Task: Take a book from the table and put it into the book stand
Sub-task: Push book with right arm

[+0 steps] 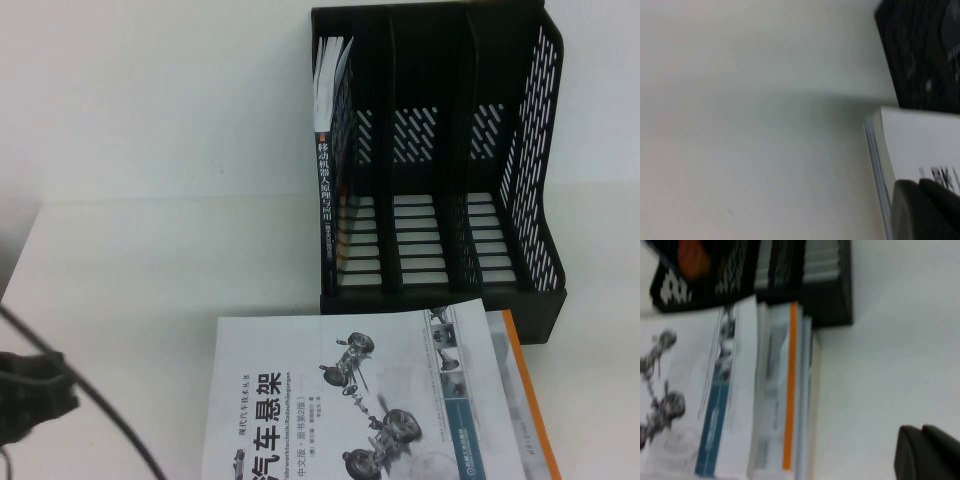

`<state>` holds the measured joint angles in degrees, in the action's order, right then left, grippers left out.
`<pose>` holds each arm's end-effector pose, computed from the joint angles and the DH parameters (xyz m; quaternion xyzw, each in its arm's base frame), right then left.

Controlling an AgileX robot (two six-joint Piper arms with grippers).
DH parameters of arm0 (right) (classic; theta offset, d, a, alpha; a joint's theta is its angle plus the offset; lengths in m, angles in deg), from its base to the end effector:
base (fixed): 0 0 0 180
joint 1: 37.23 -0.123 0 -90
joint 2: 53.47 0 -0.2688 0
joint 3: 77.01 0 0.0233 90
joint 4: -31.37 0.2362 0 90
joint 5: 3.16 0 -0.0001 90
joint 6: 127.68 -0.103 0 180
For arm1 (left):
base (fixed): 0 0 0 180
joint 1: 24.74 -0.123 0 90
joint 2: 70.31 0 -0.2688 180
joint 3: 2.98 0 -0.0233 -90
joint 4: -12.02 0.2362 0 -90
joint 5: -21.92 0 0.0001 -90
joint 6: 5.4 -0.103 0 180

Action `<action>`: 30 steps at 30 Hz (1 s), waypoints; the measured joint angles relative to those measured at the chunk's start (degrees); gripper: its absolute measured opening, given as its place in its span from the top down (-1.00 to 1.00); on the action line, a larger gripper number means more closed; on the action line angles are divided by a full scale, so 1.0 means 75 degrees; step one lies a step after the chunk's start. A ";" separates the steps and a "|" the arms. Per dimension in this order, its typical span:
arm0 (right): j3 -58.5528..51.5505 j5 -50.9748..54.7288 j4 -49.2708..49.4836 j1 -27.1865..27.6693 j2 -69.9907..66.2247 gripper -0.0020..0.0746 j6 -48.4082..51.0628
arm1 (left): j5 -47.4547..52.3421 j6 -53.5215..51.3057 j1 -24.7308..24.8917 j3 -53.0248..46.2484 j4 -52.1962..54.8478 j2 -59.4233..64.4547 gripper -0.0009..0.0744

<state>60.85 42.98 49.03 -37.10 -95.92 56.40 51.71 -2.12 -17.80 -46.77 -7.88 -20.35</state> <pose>0.1123 0.0223 0.2861 0.0196 0.8994 0.1297 0.4169 0.1471 -0.0355 0.2827 -0.0638 0.8703 -0.1875 0.4510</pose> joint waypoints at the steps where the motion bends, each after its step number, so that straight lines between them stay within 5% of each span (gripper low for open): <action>1: 0.0000 0.0027 0.0235 0.0000 -0.0351 0.96 0.0283 | 0.0269 -0.0062 0.0000 0.0115 -0.0175 0.0265 0.99; 10: 0.0037 -0.0448 0.2950 -0.0613 -0.3588 0.95 0.2692 | 0.0850 -0.0438 0.0000 0.0417 -0.0683 0.2051 0.99; 18: 0.0290 -0.1767 0.3197 -0.2124 -0.5421 0.94 0.2689 | 0.0843 -0.0326 0.0000 0.0417 -0.1021 0.2282 0.99; 25: 0.0745 -0.1950 0.3079 -0.2346 -0.6429 0.94 0.2689 | 0.0669 -0.0308 0.0000 0.0417 -0.1555 0.2333 0.98; 30: 0.0935 -0.1958 0.3061 -0.2364 -0.6884 0.94 0.2689 | 0.0701 -0.0438 0.0000 0.0417 -0.1659 0.2475 0.63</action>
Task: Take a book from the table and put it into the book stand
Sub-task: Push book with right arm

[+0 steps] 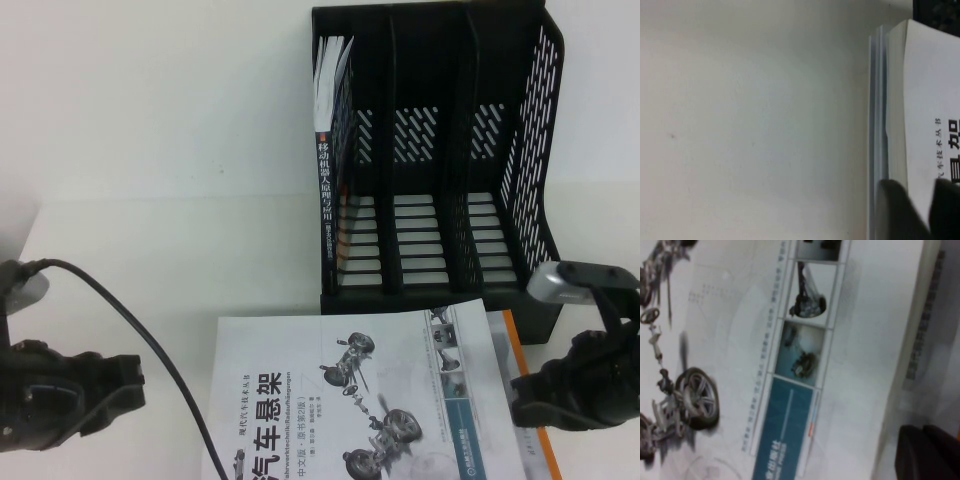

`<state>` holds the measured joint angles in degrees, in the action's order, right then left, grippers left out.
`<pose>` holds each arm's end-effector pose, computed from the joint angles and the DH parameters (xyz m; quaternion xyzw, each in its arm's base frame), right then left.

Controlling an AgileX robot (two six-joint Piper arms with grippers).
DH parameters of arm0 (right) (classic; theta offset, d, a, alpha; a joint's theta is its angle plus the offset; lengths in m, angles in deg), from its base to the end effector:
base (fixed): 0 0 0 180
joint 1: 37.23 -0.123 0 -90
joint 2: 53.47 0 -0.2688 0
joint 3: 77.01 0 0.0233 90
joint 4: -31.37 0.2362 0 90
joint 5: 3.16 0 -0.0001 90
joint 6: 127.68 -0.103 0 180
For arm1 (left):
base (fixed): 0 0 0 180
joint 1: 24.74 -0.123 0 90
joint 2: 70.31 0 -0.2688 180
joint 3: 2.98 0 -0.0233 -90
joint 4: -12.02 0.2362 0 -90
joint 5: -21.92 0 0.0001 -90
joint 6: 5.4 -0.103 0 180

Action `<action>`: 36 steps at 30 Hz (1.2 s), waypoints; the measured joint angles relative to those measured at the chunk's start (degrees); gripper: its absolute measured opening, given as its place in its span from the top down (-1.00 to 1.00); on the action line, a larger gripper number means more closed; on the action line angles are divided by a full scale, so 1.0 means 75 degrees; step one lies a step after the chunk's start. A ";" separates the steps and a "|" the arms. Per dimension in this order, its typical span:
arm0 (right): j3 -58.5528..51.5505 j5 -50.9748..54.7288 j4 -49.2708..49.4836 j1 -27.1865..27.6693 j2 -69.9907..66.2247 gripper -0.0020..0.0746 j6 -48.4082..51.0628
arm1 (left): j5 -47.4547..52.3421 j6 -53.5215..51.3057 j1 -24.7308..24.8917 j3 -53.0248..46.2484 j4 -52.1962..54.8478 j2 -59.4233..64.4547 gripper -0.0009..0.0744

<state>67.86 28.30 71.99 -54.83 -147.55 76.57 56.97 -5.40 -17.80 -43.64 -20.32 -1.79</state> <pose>0.2363 0.1117 0.1727 -0.0860 0.9569 0.2188 0.1704 0.1902 -0.0551 0.2426 -0.1122 0.9225 -0.2397 0.2810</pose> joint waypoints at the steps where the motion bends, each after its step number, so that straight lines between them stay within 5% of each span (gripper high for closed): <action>1: 0.0035 0.0000 0.0000 -0.0041 -0.0055 0.94 0.0000 | 0.0019 0.0000 0.0000 0.0005 -0.0040 0.0072 0.49; 4: 0.0101 -0.0018 -0.0018 -0.0238 -0.0176 0.94 0.0000 | 0.0112 0.0000 0.0000 0.0005 -0.0194 0.0255 0.12; 8: 0.0287 -0.0046 -0.0033 -0.0586 -0.0277 0.93 0.0000 | 0.0268 0.0000 -0.0202 0.0017 -0.0592 0.0517 -0.01; 14: 0.0569 -0.0046 -0.0033 -0.0972 -0.0485 0.93 -0.0052 | 0.0834 -0.0939 -0.1141 0.0167 -0.1265 0.0746 -0.02; 22: 0.0809 -0.0146 -0.0033 -0.1142 -0.0702 0.93 -0.0064 | 0.2820 -0.3917 -0.2864 0.0377 -0.3676 0.1775 0.07; 29: 0.1157 -0.0178 -0.0033 -0.1257 -0.0950 0.93 -0.0064 | 0.3497 -0.5732 -0.3178 0.0442 -0.4764 0.3136 0.26; 32: 0.1170 -0.0178 -0.0084 -0.1260 -0.0968 0.93 -0.0064 | 0.3432 -0.5875 -0.3195 0.0442 -0.4764 0.3551 0.02; 36: 0.1170 -0.0178 -0.0090 -0.1260 -0.0968 0.93 -0.0064 | 0.3200 -0.5875 -0.3195 0.0442 -0.4749 0.3809 -0.62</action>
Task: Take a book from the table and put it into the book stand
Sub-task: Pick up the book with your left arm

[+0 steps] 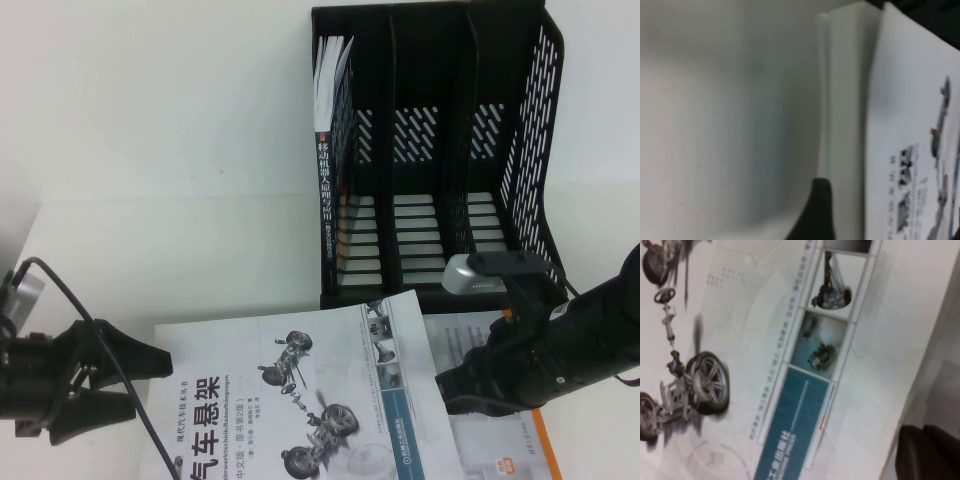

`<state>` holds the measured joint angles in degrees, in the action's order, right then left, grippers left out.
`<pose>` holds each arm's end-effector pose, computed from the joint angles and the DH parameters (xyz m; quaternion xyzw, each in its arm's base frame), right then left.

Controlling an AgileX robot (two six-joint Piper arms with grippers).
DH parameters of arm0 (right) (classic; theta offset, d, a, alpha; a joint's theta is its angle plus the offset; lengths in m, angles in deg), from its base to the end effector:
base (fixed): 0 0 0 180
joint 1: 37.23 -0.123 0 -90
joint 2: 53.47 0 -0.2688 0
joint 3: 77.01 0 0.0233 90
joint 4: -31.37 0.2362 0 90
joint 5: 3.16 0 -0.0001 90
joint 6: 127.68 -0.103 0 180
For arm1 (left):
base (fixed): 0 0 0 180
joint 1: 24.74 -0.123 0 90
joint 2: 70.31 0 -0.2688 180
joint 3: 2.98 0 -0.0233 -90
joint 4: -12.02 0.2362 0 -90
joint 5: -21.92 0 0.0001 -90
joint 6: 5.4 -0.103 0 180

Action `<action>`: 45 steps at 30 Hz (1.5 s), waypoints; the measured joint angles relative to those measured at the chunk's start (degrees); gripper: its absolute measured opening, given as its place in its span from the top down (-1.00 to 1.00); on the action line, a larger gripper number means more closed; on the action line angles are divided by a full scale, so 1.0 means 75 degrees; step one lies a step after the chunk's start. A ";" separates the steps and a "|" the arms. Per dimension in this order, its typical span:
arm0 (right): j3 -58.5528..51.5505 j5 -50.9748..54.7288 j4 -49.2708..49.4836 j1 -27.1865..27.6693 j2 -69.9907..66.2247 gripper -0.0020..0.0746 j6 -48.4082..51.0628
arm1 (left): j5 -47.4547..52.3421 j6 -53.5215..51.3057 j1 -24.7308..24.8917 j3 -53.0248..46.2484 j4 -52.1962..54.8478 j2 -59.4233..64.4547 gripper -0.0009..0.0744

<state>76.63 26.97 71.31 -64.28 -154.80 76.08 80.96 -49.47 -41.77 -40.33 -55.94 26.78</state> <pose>0.2522 0.1661 0.1747 -0.1636 0.9433 0.2301 0.1742 0.2465 -0.0102 0.1803 -0.1398 0.8806 -0.4303 0.1410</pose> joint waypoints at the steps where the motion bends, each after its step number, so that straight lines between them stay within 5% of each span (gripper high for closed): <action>1: 0.0000 0.0000 0.0000 0.0000 0.0000 0.93 0.0000 | -0.0036 0.0000 0.0000 0.0000 0.0000 0.0084 -0.70; 8: 0.0000 0.0000 0.0005 0.0000 0.0000 0.93 0.0000 | 0.0303 -0.0293 0.0000 0.0017 -0.0565 0.1009 -0.83; 26: 0.0000 0.0002 0.0671 -0.0465 -0.0239 0.93 -0.0166 | 0.0855 -0.1067 0.0028 0.0074 -0.1398 0.2178 -0.52; 30: 0.0035 0.0002 0.0779 -0.0466 -0.0314 0.93 -0.0166 | 0.0794 -0.1097 0.0028 0.0074 -0.1296 0.2189 -0.28; 37: 0.0064 -0.0028 0.0755 -0.0466 -0.0345 0.93 -0.0166 | 0.0998 -0.1142 0.0014 0.0111 -0.1340 0.2189 0.64; 45: 0.0103 0.0218 -0.0426 -0.0441 -0.0138 0.93 -0.0602 | 0.1113 -0.0326 0.0028 0.0889 -0.0640 0.1690 0.64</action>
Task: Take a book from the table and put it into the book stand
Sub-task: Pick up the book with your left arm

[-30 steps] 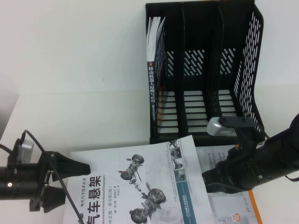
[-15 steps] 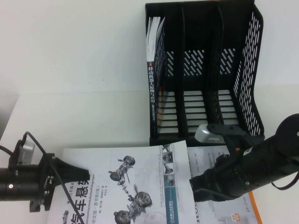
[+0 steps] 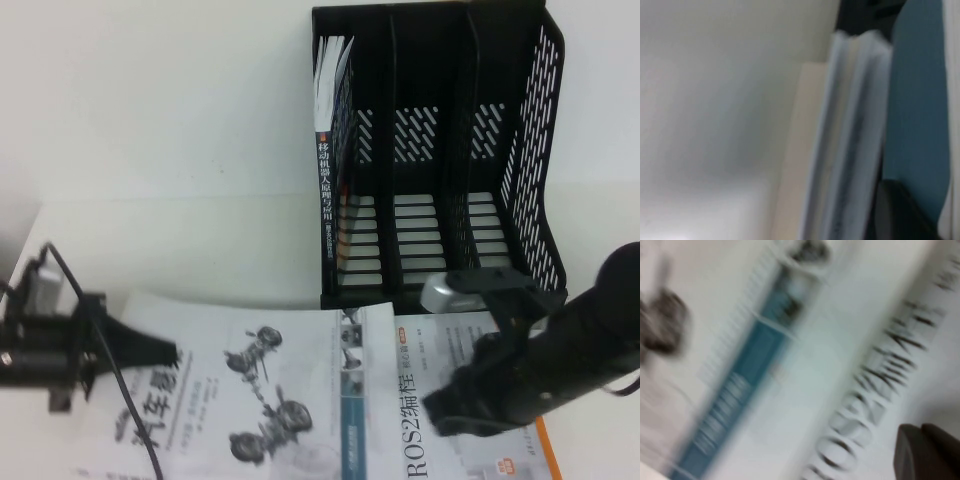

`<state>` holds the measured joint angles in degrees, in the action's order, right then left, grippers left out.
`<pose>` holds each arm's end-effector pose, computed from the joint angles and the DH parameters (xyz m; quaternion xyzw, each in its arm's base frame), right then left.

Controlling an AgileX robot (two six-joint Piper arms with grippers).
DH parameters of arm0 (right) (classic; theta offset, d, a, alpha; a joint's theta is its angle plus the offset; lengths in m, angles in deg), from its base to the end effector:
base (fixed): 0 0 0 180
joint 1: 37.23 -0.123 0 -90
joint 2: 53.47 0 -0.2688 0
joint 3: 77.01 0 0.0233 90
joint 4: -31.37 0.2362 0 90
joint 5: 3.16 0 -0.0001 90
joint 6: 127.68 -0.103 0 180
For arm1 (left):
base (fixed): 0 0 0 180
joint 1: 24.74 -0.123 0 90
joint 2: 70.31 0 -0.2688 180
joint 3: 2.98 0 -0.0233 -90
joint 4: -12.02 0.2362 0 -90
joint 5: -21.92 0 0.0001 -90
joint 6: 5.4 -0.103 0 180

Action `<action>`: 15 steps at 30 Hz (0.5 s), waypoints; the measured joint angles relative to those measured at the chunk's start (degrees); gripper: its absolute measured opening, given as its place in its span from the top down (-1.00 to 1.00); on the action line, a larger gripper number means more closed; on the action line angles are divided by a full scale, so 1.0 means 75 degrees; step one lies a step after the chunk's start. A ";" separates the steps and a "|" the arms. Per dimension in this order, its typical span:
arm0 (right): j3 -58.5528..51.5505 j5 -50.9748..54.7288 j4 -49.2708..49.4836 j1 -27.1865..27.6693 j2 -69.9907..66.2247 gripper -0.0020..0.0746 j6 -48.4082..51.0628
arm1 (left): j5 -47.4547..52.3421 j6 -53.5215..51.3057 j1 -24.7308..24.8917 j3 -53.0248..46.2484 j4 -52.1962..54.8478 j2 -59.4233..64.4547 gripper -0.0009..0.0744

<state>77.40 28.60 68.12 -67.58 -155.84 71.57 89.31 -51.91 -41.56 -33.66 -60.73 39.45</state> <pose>0.2428 0.1798 0.1705 -0.1789 0.9465 0.2257 0.1459 0.2777 -0.0109 0.1603 -0.1410 0.8459 -0.5073 0.0854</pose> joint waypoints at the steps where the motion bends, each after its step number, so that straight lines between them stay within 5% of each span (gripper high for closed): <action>1: 0.0000 0.0095 -0.0348 0.0030 0.0100 0.93 -0.0175 | 0.0000 0.0179 0.0000 0.0150 0.0113 -0.0176 0.64; 9: -0.0029 0.0599 -0.3154 0.0360 0.1095 0.93 -0.1703 | 0.0104 0.1914 0.0323 0.1429 0.1015 -0.1456 0.66; 15: -0.0029 0.0924 -0.5069 0.0372 0.1352 0.93 -0.3132 | 0.0039 0.3001 0.1451 0.2602 0.1831 -0.1838 0.66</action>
<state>77.19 35.53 30.10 -64.79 -145.70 48.08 89.60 -29.40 -30.68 -14.14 -47.00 25.66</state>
